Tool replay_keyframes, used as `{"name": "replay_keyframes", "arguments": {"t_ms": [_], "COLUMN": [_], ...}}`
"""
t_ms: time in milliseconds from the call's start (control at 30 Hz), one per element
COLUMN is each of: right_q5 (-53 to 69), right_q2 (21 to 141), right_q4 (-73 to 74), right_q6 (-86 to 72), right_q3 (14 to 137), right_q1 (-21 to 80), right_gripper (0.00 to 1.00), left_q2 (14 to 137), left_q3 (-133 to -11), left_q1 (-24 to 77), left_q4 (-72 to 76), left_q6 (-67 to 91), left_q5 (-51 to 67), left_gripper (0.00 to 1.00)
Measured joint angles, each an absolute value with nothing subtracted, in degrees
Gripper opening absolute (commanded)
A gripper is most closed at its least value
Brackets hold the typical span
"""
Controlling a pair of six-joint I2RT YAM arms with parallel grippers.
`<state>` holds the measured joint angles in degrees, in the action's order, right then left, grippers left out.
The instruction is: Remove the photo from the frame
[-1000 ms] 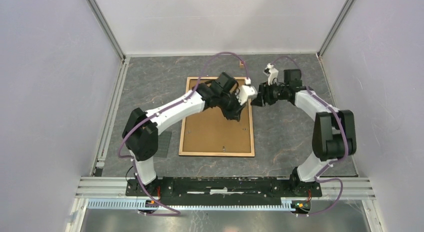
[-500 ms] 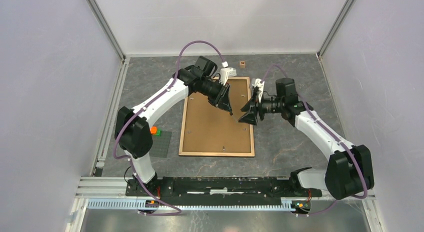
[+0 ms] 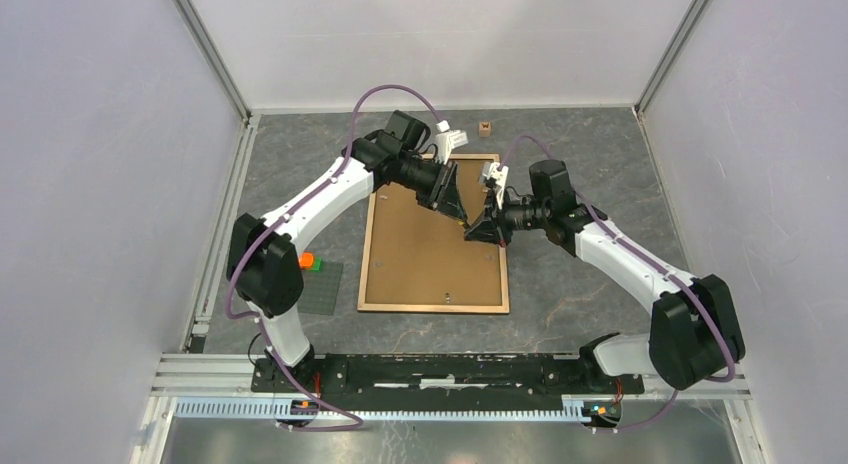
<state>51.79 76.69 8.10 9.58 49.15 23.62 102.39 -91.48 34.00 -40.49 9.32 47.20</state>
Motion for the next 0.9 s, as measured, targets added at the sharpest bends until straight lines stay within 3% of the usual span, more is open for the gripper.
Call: {"name": "replay_keyframes", "arguments": {"t_ms": [67,100,400,567,667,900], "right_q5": [51.0,50.5,47.4,47.2,47.0,46.2], "right_q2": [76.9,76.9,80.4,83.6,84.6,85.7], "right_q4": [7.2,6.7,-9.1,-19.3,-23.3,-27.8], "right_q6": [9.0,8.4,-9.4,-21.7,-26.9,-33.5], "right_q3": [49.4,49.5,50.2,50.1,50.1,50.0], "right_q1": [23.6,23.6,23.5,23.5,23.5,23.5], "right_gripper": [0.00,0.00,0.00,0.00,0.00,0.00], "left_q2": [102.0,101.8,97.1,96.6,96.6,96.6], "left_q3": [-90.7,-90.4,-85.3,-82.0,-80.9,-80.8], "left_q1": [33.2,32.8,23.7,23.9,24.3,24.9], "left_q4": [-38.7,-38.1,-20.9,-12.6,-10.5,-6.3], "left_q6": [11.3,12.1,25.9,31.4,33.9,36.9], "left_q5": [47.4,47.5,46.5,46.4,46.2,46.5], "left_gripper": [0.67,0.75,0.72,0.66,0.56,0.13]}}
